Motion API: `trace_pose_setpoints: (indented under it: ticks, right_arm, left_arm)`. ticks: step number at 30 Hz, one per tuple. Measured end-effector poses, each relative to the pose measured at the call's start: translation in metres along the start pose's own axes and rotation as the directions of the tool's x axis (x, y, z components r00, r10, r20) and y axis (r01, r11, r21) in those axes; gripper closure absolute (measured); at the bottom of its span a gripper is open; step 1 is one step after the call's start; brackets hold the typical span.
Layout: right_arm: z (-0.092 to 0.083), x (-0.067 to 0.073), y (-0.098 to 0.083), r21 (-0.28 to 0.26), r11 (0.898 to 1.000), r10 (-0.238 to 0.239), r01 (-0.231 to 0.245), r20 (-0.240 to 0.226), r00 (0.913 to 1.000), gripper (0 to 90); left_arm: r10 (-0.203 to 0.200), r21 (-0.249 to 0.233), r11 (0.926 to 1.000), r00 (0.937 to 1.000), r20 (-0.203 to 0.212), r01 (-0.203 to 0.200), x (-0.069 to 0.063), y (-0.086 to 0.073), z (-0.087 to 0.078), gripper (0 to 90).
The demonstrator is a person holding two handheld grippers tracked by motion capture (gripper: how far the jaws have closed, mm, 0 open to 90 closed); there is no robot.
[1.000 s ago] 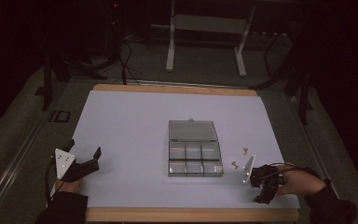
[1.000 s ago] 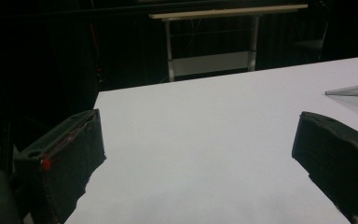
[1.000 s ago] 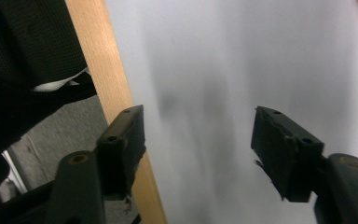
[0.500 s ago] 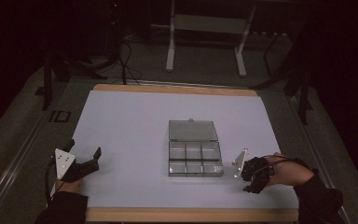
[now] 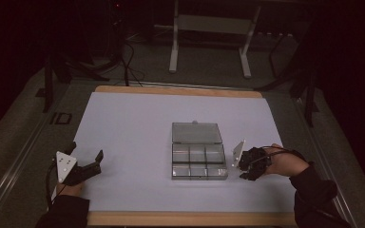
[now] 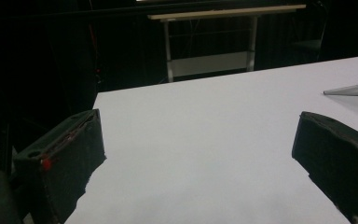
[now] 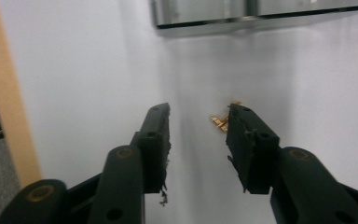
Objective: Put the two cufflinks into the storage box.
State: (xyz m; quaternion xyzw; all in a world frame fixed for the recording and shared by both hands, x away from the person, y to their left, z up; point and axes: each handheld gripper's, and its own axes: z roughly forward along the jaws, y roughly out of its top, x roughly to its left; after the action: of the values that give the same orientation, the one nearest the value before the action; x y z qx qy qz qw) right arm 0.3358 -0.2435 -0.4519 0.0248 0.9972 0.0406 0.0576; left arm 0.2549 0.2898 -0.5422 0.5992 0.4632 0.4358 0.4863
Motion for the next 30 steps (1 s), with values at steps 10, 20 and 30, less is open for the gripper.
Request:
trace_pose_setpoints:
  ticks: [10, 20, 30]
  right_arm:
    - [0.015, -0.019, 0.003, 0.005, 0.998, 0.063, -0.063, 0.015, 0.9979, 65.6]
    - [0.033, -0.030, 0.002, 0.022, 0.993, 0.114, -0.114, 0.003, 0.9935, 68.8]
    - [0.043, -0.033, -0.001, 0.038, 0.987, 0.155, -0.154, -0.025, 0.9877, 72.9]
  left_arm:
    - [0.000, 0.001, 1.0000, 1.0000, 0.002, 0.000, 0.000, 0.000, 0.000, 2.6]
    - [0.003, 0.000, 1.0000, 1.0000, 0.002, -0.003, 0.000, 0.000, 0.000, 2.6]
    - [0.002, 0.002, 1.0000, 1.0000, 0.003, -0.002, 0.000, 0.000, 0.000, 2.6]
